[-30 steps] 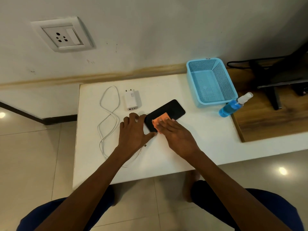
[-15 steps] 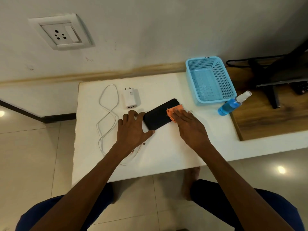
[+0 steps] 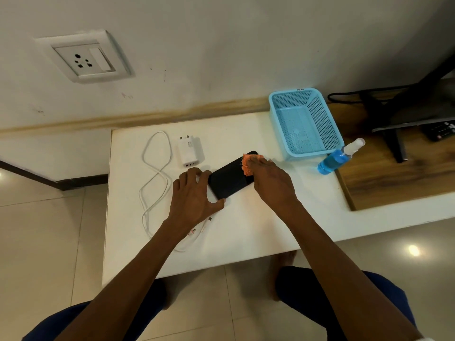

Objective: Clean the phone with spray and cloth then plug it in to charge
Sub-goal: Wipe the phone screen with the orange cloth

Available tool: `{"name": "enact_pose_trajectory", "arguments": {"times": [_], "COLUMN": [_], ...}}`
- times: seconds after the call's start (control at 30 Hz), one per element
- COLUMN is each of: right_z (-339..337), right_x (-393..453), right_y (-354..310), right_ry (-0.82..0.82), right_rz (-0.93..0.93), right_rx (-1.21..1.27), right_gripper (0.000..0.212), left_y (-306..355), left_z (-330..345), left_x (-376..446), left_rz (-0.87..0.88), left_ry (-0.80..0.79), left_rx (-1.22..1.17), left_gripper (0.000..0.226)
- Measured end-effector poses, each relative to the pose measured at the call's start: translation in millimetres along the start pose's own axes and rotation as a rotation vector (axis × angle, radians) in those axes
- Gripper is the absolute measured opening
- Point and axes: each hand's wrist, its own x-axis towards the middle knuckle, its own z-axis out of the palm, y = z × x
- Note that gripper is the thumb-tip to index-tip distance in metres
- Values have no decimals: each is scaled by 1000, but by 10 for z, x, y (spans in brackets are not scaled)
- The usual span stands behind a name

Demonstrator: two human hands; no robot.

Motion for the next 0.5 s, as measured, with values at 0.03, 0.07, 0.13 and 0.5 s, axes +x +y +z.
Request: {"name": "enact_pose_trajectory", "arguments": {"times": [0.03, 0.07, 0.13, 0.5], "right_z": [-2, -21, -103, -415], "right_x": [16, 28, 8, -6], "right_y": [-8, -29, -79, -143], "right_ry": [-4, 2, 45, 416], "right_rz": [6, 14, 13, -1], "right_rx": [7, 17, 68, 86], "right_gripper": [49, 47, 43, 38], "left_y": [-5, -12, -29, -56], "left_z": [1, 0, -3, -21], "left_x": [-11, -21, -31, 13], "left_rz": [1, -2, -7, 8], "left_ry": [4, 8, 15, -15], "left_rx": [2, 5, 10, 29], "left_gripper": [79, 79, 79, 81]}}
